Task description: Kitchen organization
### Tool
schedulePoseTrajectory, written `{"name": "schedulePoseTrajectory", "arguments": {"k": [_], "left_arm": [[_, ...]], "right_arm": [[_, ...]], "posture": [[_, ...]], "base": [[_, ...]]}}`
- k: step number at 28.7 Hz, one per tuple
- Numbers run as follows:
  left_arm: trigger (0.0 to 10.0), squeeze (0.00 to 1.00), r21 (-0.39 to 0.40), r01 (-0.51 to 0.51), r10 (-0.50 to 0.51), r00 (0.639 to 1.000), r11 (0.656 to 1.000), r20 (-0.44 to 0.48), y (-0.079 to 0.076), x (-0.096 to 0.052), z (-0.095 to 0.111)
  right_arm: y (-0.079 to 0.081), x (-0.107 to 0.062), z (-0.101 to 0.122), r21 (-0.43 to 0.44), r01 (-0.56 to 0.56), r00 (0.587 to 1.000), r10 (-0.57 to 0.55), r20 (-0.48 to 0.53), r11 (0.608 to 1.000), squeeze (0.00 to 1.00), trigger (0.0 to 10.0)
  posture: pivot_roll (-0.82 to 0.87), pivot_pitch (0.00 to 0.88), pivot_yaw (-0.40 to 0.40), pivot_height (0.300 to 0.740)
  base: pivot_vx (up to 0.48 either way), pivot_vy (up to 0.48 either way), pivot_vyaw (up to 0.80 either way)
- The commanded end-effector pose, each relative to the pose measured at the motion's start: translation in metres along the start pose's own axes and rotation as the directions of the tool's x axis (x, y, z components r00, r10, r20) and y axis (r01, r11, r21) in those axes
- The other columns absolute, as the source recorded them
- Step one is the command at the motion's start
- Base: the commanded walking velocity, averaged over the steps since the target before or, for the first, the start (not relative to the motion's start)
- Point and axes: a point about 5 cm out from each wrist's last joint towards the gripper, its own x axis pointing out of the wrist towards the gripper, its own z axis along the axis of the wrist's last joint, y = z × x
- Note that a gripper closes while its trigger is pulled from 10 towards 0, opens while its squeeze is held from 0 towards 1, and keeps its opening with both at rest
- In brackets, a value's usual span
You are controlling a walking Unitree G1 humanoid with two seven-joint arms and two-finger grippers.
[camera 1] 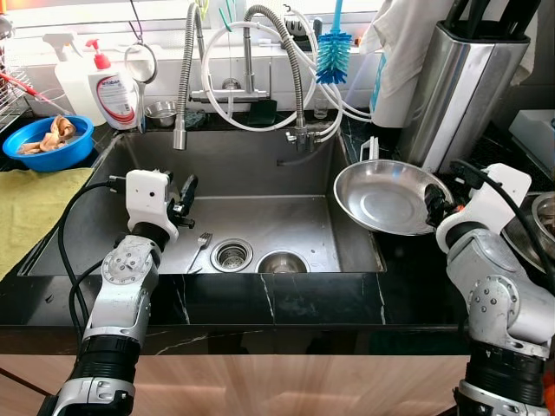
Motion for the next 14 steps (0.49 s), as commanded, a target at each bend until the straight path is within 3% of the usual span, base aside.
{"name": "schedulePoseTrajectory", "arguments": {"k": [1,9,14], "left_arm": [[10.0,0.0,0.015,-0.006,0.006,1.0,1.0,0.006,0.004,-0.001,0.004],[10.0,0.0,0.019,-0.003,0.003,1.0,1.0,0.007,0.005,0.0,0.005],[10.0,0.0,0.019,0.0,0.0,1.0,1.0,0.008,0.004,0.0,0.006]], "right_arm": [[-0.001,0.001,-0.001,0.008,0.015,1.0,-0.015,-0.006,1.0,0.0,10.0],[-0.004,0.0,0.01,0.072,0.056,0.997,-0.06,0.055,0.996,0.0,10.0],[-0.002,0.0,0.007,0.089,0.046,0.998,-0.049,0.036,0.995,0.0,10.0]], "posture": [[-0.06,0.0,0.01,0.74],[-0.06,0.0,0.014,0.74],[-0.06,0.0,0.014,0.74]], "base": [[0.0,0.0,0.0],[0.0,0.0,0.0],[0.0,0.0,0.0]]}}
